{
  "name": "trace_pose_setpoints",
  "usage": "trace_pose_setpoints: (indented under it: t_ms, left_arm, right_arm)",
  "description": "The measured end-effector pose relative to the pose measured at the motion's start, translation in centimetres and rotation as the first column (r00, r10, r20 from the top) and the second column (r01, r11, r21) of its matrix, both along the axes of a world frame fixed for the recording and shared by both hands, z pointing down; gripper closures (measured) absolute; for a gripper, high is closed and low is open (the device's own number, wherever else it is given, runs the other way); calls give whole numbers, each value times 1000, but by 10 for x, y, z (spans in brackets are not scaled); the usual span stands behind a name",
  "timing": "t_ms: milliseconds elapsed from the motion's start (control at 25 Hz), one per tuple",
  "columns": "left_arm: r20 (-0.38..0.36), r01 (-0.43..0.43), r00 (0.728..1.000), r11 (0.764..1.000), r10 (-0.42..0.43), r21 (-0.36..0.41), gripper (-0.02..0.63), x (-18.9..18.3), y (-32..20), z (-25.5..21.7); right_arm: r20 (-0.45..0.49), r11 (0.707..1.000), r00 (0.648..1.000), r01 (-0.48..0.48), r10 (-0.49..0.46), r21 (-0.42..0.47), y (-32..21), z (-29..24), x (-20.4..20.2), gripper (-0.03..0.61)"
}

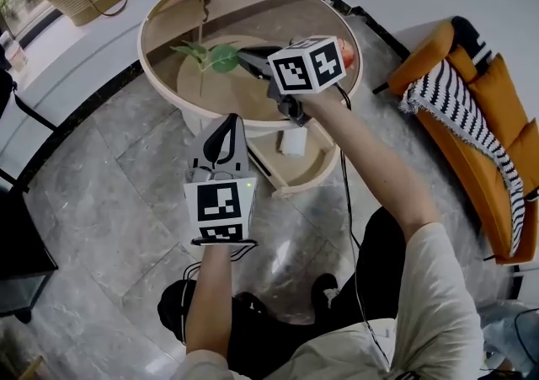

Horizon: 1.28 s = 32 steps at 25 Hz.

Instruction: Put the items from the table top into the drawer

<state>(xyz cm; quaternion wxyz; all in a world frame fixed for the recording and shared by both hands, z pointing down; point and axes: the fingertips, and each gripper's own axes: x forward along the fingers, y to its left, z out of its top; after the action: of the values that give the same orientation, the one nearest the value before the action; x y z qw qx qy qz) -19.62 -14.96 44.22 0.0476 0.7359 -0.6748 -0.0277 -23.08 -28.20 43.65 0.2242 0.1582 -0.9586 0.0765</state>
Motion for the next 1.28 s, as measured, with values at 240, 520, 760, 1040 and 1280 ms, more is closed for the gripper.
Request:
trace_pose_setpoints:
  t_ms: [240, 520, 760, 1040, 1280]
  left_arm:
    - [4, -76, 997, 997, 76, -10, 592, 30, -8, 7]
    - [-59, -203, 978, 978, 200, -49, 592, 65, -13, 24]
    - [-71, -278, 959, 959, 275, -49, 592, 103, -18, 23]
    - [-67, -351, 936, 933, 347, -75, 592, 142, -27, 36]
    - [-61, -373, 928, 924, 368, -90, 592, 162, -32, 46]
  right_arm:
    - [81, 1000, 997, 21, -20, -5, 9, -20, 27, 543]
    - [132, 1000, 991, -3, -1, 28, 12, -46, 86, 545]
    - [80, 986, 996, -58, 46, 157, 2, -70, 169, 545]
    - [65, 974, 991, -128, 118, 186, 7, -79, 245, 545]
    - [-24, 947, 986, -153, 166, 283, 12, -58, 296, 545]
